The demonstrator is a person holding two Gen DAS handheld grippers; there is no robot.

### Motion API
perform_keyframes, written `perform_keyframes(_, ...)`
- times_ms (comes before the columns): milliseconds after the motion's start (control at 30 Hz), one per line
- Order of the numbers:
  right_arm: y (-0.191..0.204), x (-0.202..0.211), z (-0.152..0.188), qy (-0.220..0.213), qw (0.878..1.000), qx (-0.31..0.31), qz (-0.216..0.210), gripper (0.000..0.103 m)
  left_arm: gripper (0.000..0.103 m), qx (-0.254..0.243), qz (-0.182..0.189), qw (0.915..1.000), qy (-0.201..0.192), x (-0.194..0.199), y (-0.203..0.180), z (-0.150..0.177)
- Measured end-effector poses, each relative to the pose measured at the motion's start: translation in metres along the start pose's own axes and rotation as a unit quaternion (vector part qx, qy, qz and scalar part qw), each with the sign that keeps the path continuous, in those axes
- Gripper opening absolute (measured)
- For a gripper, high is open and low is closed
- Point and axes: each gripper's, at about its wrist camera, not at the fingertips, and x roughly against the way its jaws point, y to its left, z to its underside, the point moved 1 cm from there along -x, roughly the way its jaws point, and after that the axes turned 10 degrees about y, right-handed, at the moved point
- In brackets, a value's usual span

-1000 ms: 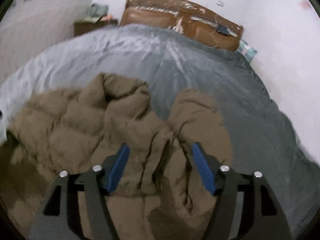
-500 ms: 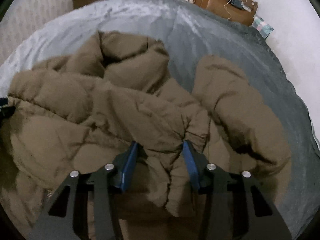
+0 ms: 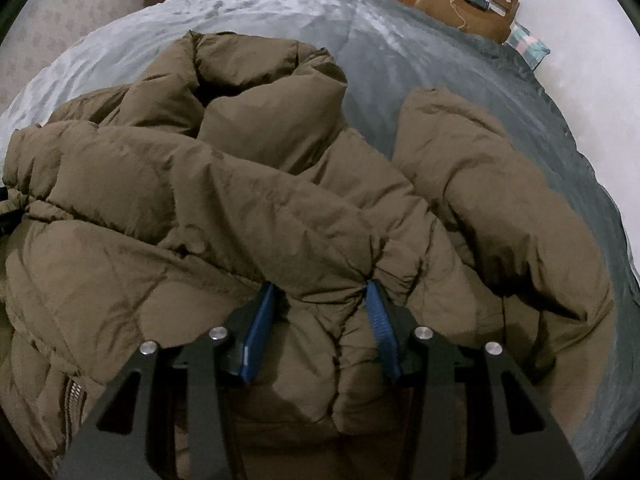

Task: Fold large clothes

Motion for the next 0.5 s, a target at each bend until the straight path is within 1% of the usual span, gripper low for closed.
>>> perform_keyframes(100, -0.002, 0.001, 0.008, -0.006, 1.000, -0.002, -0.006, 0.047, 0.069, 0.003, -0.001, 0.9999, -0.011, 0.002, 0.002, 0.006)
perform_keyframes(200, -0.004, -0.001, 0.004, 0.005, 1.000, -0.001, -0.012, 0.048, 0.070, 0.002, 0.001, 1.0000, -0.006, 0.003, 0.003, 0.006)
perform_keyframes(267, -0.006, -0.003, -0.002, 0.018, 1.000, 0.003, -0.018, 0.049, 0.071, -0.001, -0.002, 1.0000, 0.005, 0.005, 0.007, 0.009)
perform_keyframes(367, -0.009, -0.001, -0.008, 0.038, 0.999, 0.004, -0.030, 0.049, 0.071, 0.005, -0.001, 0.9997, 0.023, 0.010, 0.008, -0.001)
perform_keyframes(400, -0.011, 0.003, -0.009, 0.040, 0.999, 0.004, -0.035, 0.049, 0.071, 0.011, -0.001, 0.9994, 0.033, 0.015, 0.009, -0.002)
perform_keyframes(433, -0.013, 0.011, -0.010, 0.039, 0.998, 0.003, -0.044, 0.050, 0.071, 0.013, -0.001, 0.9992, 0.037, 0.017, 0.009, -0.011)
perform_keyframes(500, -0.015, 0.023, -0.008, 0.038, 0.997, 0.003, -0.061, 0.050, 0.071, 0.016, -0.002, 0.9987, 0.049, 0.029, 0.008, -0.011)
